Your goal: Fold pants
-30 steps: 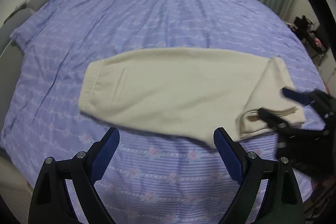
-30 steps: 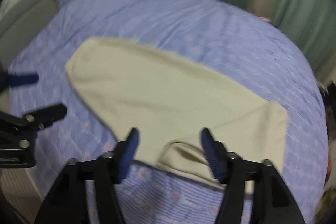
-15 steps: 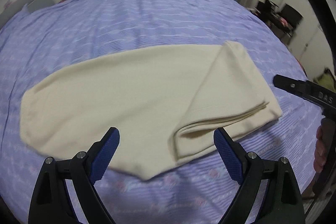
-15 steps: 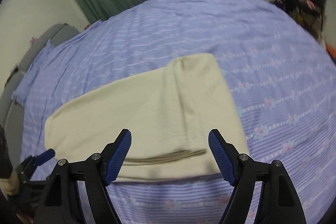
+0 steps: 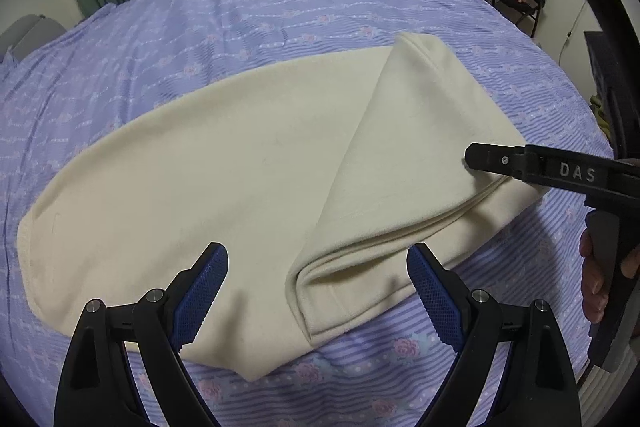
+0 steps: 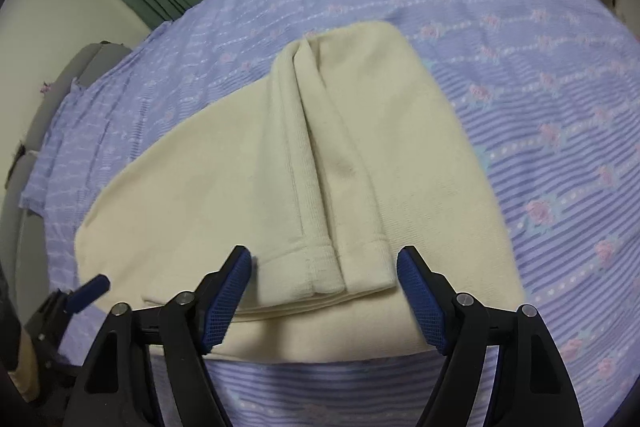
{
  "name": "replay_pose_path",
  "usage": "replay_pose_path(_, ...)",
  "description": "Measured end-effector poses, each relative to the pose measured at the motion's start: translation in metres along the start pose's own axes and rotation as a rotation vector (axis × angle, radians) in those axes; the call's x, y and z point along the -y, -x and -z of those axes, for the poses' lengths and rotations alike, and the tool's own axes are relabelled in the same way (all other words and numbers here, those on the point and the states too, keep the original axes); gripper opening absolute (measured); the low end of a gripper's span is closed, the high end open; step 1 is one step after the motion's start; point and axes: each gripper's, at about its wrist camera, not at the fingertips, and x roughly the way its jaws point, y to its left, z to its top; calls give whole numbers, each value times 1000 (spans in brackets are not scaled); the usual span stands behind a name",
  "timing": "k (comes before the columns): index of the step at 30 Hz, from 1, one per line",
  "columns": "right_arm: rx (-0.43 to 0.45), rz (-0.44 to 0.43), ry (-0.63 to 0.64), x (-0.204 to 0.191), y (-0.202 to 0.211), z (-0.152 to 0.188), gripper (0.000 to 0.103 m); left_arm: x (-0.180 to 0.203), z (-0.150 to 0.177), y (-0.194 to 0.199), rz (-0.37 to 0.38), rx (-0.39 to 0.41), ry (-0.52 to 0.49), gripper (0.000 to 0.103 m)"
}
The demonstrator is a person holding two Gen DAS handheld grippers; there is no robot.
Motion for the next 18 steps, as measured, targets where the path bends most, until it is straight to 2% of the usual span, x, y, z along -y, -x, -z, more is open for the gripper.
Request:
replay_pose_path(1, -3, -4, 2, 1, 2, 0, 47, -2, 2, 4, 1, 4, 12, 92)
replay_pose_path(2, -8, -4, 9, -1, 2, 0, 40, -4, 5, 8, 0, 7, 22, 92)
replay_pose_path(3, -13, 11, 30, -5, 4, -2, 28, -7, 7, 12, -2, 12, 36, 92)
replay_pose_path(4, -16, 14, 47, -8, 7, -3, 24, -9, 9, 15, -4, 16, 44, 92)
replay_pose_path(8, 51, -20, 113, -40, 35, -18, 21, -28, 17, 37, -19, 47, 114, 92)
replay_pose_path(11, 101, -66, 170, -82, 49, -42, 21, -47, 24, 52, -30, 67, 173, 92)
replay_pose_path(14, 102, -111, 253, -132, 37, -73, 21, -65, 32, 63, -52, 80, 220, 92)
replay_pose_path(18, 80, -70, 384, -185, -3, -97, 21, -89, 40, 68, -91, 75, 271, 92)
